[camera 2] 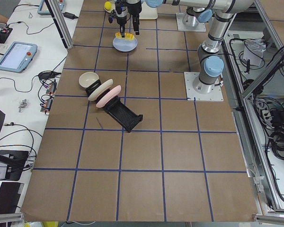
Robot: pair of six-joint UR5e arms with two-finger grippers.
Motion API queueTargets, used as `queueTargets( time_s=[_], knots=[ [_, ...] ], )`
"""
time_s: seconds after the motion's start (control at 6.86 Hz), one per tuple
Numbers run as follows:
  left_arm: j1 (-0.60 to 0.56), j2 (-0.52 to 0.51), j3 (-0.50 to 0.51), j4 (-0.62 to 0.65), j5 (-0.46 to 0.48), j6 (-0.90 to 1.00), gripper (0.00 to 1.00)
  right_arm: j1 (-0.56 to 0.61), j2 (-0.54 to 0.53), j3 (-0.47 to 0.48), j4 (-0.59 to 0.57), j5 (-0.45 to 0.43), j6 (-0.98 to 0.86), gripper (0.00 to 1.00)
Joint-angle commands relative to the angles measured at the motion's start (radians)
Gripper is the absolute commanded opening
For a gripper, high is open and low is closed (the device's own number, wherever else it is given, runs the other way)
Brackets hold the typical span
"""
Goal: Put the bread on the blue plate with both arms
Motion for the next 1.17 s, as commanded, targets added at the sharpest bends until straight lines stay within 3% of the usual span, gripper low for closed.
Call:
queueTargets(
  time_s=[0.0,0.15,0.29,0.88,1.02],
  knots=[
    [-0.005,-0.017,-0.002,0.114,0.009,-0.001,0.99,0.006,0.004,0.007,0.004,0.004,0.001,0.04],
    [-0.005,-0.016,-0.009,0.112,0.014,-0.001,1.00,0.007,0.009,0.009,0.007,0.066,0.003,0.65],
    [-0.006,-0.014,-0.022,0.108,0.014,0.001,1.00,0.009,0.020,0.006,-0.004,0.074,0.000,0.99],
    [0.003,-0.016,-0.028,0.074,0.017,0.025,1.00,-0.013,-0.012,-0.023,-0.002,0.076,-0.004,1.00],
    [0.001,-0.016,-0.027,0.077,0.017,0.025,1.00,-0.037,-0.063,-0.084,0.039,0.071,-0.007,1.00]
  ],
)
